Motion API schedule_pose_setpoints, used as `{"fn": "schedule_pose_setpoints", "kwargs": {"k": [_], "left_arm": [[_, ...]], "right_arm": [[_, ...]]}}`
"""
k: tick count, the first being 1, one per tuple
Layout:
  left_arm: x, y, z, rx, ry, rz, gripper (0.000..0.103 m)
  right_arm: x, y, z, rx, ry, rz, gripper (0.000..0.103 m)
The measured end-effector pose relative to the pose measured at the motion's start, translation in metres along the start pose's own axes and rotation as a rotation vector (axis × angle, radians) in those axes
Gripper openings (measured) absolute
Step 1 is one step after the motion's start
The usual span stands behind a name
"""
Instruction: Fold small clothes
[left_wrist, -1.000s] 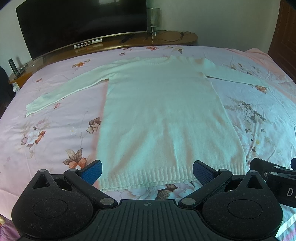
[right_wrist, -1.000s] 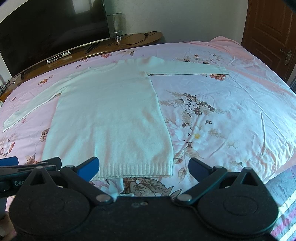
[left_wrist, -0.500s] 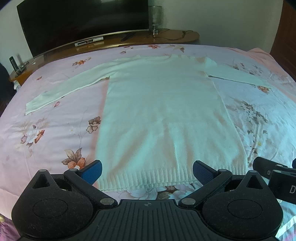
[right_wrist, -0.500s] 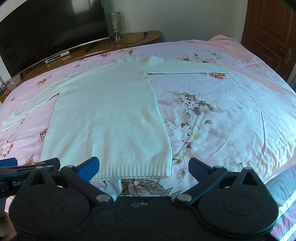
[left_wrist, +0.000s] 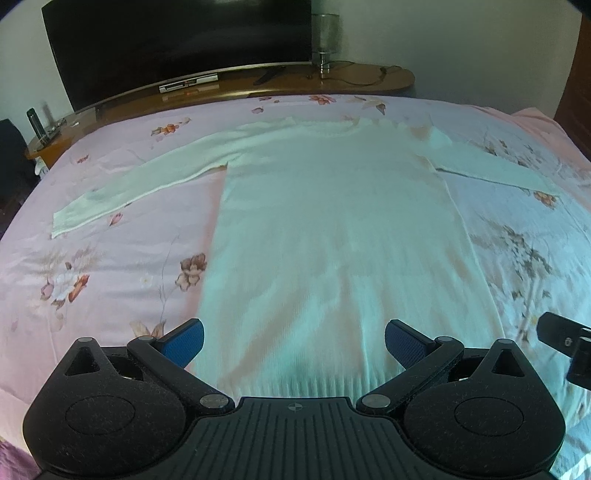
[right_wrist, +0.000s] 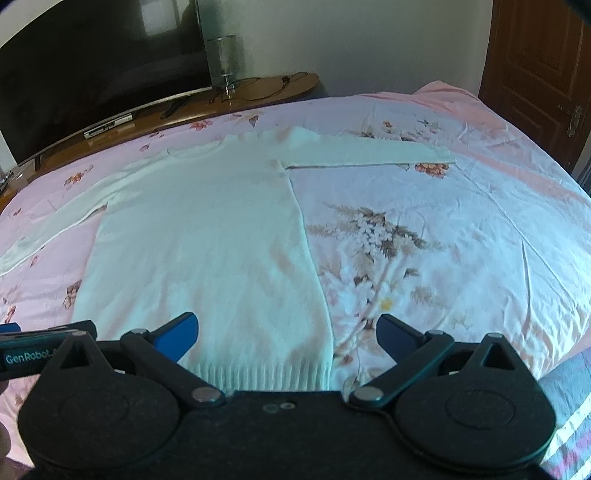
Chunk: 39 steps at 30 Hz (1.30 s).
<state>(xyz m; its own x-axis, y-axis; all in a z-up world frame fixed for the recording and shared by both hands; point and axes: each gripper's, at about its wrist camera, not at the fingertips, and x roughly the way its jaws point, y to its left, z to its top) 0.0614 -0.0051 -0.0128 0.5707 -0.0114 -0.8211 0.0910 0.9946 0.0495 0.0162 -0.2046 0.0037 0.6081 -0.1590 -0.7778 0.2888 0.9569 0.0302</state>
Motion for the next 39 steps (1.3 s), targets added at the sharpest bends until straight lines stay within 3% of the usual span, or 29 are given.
{"fn": "schedule_pose_setpoints", "kwargs": {"k": [6,16,20,28,39], "left_arm": [[0.021,0.002,0.024,-0.032,-0.002,0.004,0.103],[0.071,0.005,0.061,-0.098,0.018,0.044,0.103],[0.093,-0.002,0.076,-0.079,0.004,0.086,0.103],[0.146,-0.023,0.114,-0.041,0.041,0.069,0.103],[0.210,-0.059,0.177,-0.021,0.029,0.081,0.103]], "right_arm": [[0.021,-0.016,0.019,0.031,-0.028,0.026,0.103],[0.077,-0.051,0.054,0.066,-0.051,-0.001,0.097],[0.105,-0.063,0.069,0.070,-0.051,-0.019,0.094],[0.170,-0.092,0.108,0.108,-0.025,-0.060,0.083],[0.243,-0.135,0.159,0.223,0.032,-0.068,0.077]]}}
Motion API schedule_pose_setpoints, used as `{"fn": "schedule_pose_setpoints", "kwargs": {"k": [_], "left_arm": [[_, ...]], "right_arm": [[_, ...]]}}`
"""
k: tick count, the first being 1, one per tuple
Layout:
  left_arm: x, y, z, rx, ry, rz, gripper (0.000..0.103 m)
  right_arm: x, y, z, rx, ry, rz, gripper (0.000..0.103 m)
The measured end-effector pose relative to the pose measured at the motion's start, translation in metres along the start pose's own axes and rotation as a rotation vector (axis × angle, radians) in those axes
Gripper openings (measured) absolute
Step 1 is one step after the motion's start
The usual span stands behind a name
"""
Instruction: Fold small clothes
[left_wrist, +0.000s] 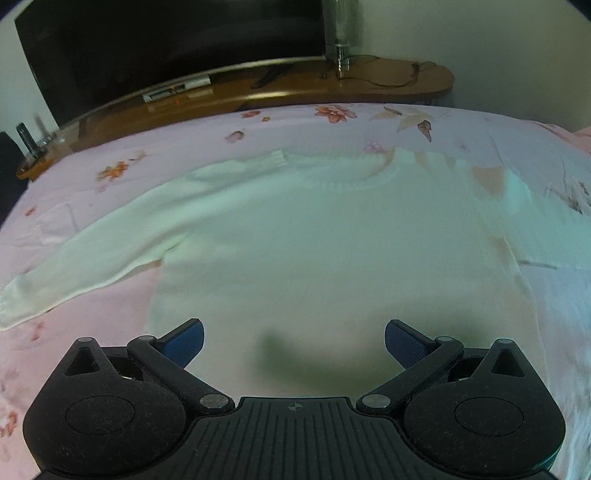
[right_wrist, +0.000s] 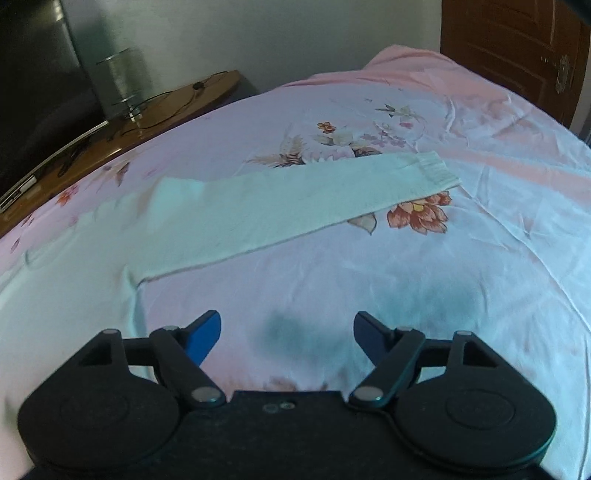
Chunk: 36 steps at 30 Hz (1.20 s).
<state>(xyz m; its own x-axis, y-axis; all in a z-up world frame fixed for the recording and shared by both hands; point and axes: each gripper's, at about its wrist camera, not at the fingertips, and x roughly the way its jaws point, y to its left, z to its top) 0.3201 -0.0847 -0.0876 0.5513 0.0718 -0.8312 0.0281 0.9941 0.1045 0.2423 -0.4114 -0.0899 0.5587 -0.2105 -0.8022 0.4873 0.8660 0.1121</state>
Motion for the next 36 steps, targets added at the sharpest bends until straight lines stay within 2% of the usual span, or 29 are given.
{"fn": "schedule_pose_setpoints", "kwargs": {"k": [5,9,16,19,24,26,29,31,33,36], "left_arm": [[0.031,-0.018,0.030,-0.021,0.013,-0.028,0.103],[0.052,-0.034,0.049,-0.021,0.005,-0.010,0.103],[0.079,-0.052,0.061,-0.038,0.039,-0.044,0.103],[0.089,-0.057,0.062,-0.039,0.053,-0.051,0.103],[0.099,-0.053,0.064,-0.039,0.056,-0.019,0.103],[0.101,-0.048,0.065,-0.037,0.053,-0.011,0.103],[0.103,-0.038,0.066,-0.051,0.050,-0.022,0.103],[0.103,-0.032,0.066,-0.059,0.050,-0.029,0.103],[0.102,-0.026,0.064,-0.052,0.041,-0.048,0.103],[0.096,-0.013,0.060,-0.047,0.022,-0.079,0.103]], "right_arm": [[0.029,-0.012,0.025,0.019,0.024,-0.035,0.071],[0.051,-0.030,0.043,0.074,0.048,-0.046,0.064],[0.079,-0.067,0.066,0.186,0.060,-0.072,0.059],[0.088,-0.082,0.075,0.227,0.049,-0.086,0.055],[0.099,-0.103,0.092,0.294,-0.006,-0.105,0.055],[0.103,-0.110,0.099,0.318,-0.029,-0.111,0.051],[0.107,-0.119,0.105,0.347,-0.065,-0.115,0.034],[0.107,-0.123,0.105,0.369,-0.090,-0.086,0.011],[0.105,-0.121,0.105,0.367,-0.114,-0.081,0.006],[0.094,-0.103,0.104,0.305,-0.178,-0.035,0.005]]}}
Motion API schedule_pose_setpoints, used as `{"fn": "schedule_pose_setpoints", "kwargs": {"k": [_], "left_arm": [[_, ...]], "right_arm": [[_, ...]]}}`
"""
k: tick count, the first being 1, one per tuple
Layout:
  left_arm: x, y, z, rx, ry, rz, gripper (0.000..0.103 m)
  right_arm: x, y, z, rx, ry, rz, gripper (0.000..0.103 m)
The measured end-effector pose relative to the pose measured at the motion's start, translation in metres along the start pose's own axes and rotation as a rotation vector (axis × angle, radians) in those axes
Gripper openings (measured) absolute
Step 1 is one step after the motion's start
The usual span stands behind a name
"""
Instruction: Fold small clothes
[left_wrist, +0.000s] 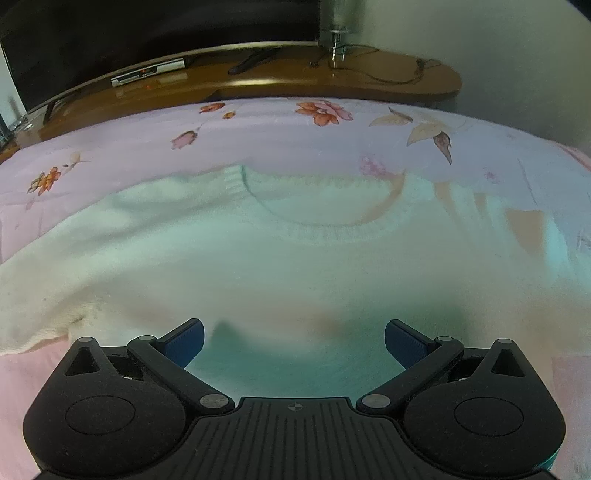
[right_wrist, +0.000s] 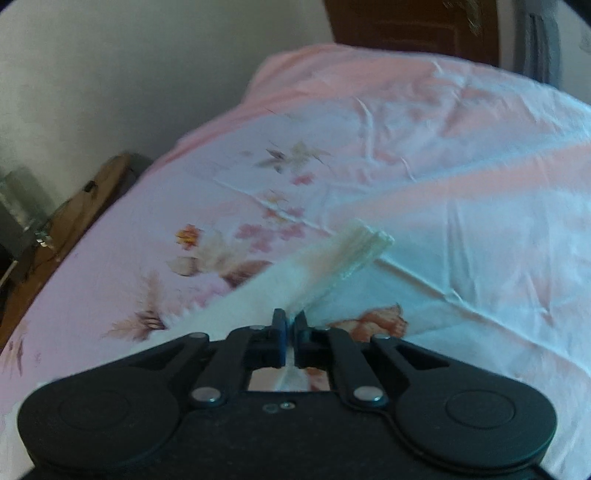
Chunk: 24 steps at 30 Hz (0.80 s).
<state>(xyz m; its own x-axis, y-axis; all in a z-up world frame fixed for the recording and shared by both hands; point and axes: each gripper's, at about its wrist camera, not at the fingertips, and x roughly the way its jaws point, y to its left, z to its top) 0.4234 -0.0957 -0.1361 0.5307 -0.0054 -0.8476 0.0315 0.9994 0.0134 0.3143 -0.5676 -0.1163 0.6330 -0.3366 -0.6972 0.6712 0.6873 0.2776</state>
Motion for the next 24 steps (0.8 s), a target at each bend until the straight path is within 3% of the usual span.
{"fn": "schedule_pose_setpoints", "kwargs": {"k": [4,7,10,14,15,18,22,24], "left_arm": [[-0.008,0.025,-0.002,-0.029,-0.004,-0.006,0.103],[-0.015,0.050,-0.003,-0.068,-0.003,-0.003,0.103],[-0.022,0.076,-0.005,-0.104,-0.015,0.023,0.103],[-0.028,0.107,-0.006,-0.131,-0.021,0.046,0.103],[-0.027,0.113,-0.007,-0.139,-0.017,0.043,0.103],[-0.025,0.123,-0.010,-0.157,-0.010,0.029,0.103],[-0.023,0.132,-0.013,-0.196,-0.002,0.018,0.103],[-0.023,0.134,-0.015,-0.201,-0.001,0.020,0.103]], "right_arm": [[-0.026,0.054,-0.016,-0.118,-0.027,0.173,0.005],[-0.052,0.115,-0.047,-0.221,-0.012,0.329,0.005],[-0.070,0.178,-0.090,-0.324,0.047,0.476,0.005],[-0.069,0.252,-0.158,-0.467,0.174,0.605,0.005],[-0.065,0.266,-0.174,-0.495,0.222,0.627,0.009],[-0.056,0.292,-0.213,-0.582,0.318,0.634,0.042],[-0.065,0.297,-0.216,-0.608,0.294,0.678,0.048],[-0.060,0.290,-0.200,-0.550,0.262,0.646,0.056]]}}
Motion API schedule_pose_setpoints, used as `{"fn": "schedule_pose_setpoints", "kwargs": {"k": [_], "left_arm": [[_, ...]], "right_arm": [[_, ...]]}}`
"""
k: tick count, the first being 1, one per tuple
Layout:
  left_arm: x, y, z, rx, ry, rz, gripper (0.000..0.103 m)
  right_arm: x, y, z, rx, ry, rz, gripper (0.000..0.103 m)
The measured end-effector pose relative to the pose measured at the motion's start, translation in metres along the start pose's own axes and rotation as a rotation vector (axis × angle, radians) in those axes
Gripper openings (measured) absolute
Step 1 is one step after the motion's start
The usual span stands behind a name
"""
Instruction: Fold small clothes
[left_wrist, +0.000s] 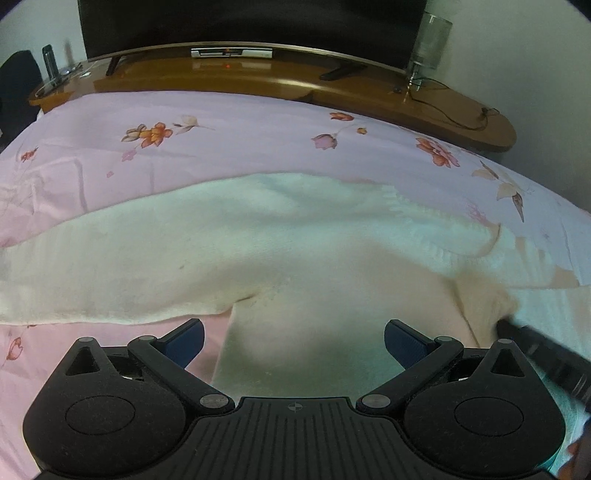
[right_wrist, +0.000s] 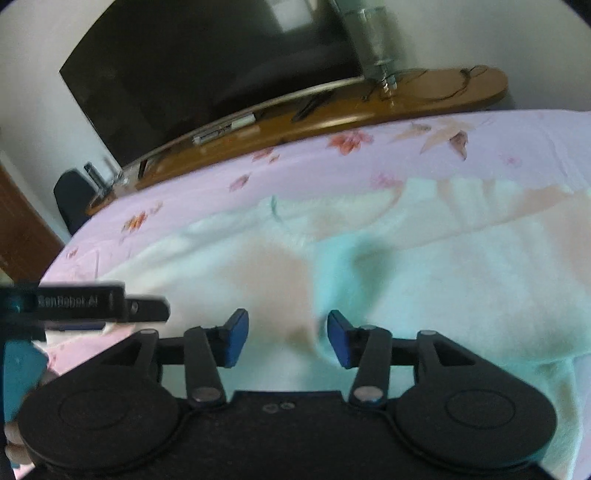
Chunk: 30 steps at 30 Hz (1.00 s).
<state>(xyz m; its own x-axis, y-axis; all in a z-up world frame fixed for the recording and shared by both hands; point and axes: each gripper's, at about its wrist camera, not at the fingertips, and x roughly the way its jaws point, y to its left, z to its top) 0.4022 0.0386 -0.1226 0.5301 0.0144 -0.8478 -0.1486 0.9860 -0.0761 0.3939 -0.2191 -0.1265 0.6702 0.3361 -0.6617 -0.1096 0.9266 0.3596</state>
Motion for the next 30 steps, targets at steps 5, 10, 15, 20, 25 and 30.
{"fn": "schedule_pose_setpoints", "kwargs": {"k": [5,10,15,20,25,30], "left_arm": [[-0.003,0.002,-0.007,-0.015,0.018,-0.054,0.103],[0.005,-0.012,-0.018,-0.091,0.119,-0.239,0.103],[0.020,-0.036,-0.025,-0.176,0.201,-0.356,0.102],[0.037,-0.039,-0.031,-0.327,0.211,-0.417,0.070],[0.046,-0.043,-0.034,-0.434,0.206,-0.484,0.070],[0.059,-0.045,-0.035,-0.502,0.192,-0.499,0.022]], "right_arm": [[0.005,-0.015,0.006,0.105,0.029,0.049,0.050],[-0.022,-0.018,-0.008,0.016,-0.042,-0.095,0.049],[-0.053,-0.036,-0.028,-0.037,-0.070,-0.270,0.051],[-0.072,-0.062,-0.041,0.013,-0.067,-0.334,0.051],[-0.078,-0.076,-0.049,0.051,-0.069,-0.343,0.052],[-0.078,-0.081,-0.052,0.060,-0.067,-0.360,0.052]]}}
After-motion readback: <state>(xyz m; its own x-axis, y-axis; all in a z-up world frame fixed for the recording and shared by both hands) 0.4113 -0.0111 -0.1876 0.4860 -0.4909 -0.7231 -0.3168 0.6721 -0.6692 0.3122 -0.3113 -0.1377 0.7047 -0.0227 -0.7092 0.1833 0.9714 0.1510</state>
